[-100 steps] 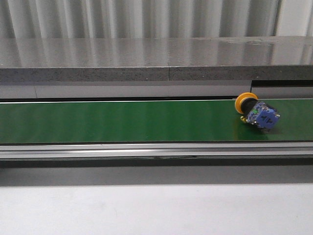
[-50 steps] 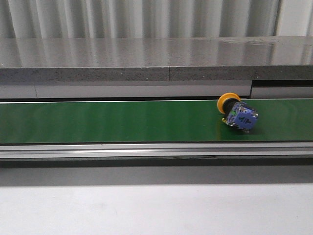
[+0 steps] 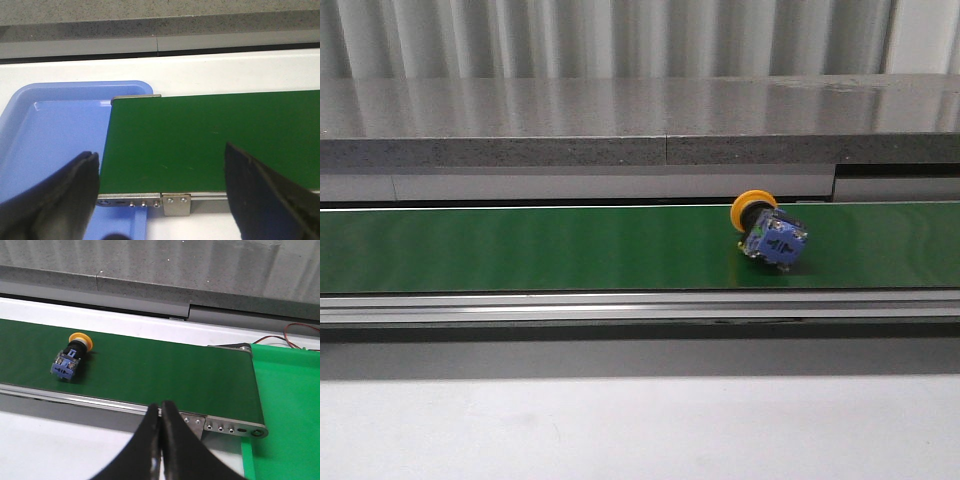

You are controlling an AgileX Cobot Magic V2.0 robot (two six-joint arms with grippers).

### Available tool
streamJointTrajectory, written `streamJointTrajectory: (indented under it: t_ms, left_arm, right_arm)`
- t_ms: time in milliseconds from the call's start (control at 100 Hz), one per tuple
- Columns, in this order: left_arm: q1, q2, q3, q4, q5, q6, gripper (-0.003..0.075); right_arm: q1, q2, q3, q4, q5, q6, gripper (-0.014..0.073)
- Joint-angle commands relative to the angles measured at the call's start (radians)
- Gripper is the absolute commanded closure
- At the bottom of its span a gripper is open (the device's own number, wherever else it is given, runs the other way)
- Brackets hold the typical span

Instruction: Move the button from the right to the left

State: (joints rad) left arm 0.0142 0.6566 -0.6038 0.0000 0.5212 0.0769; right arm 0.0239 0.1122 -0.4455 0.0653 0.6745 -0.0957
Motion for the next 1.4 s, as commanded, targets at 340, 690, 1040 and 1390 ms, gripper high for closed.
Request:
streamJointTrajectory:
  t_ms: [340,690,1040,1390]
  left_arm:
    - [-0.041,0.24,-0.291,-0.02,0.084,0.024,0.0207]
    - [-0.29,0.491,-0.502,-0.031,0.281,-0.012,0.0206]
    - [-0.487,0.784,-0.699,-0.159,0.375,-0.059,0.0193]
    - [-0.52,1.003,-0.887,-0.298,0.418,-0.143,0.0139]
  right_arm:
    - [0.0,0.011,-0.023,0.003,-0.07,-0.011,0.066]
    - [0.0,0.011,-0.023,0.003,-0.07,-0.011,0.066]
    - [0.0,0.011,-0.023,0.003,-0.07,-0.011,0.066]
    - [0.0,0.011,-0.023,0.003,-0.07,-0.011,0.066]
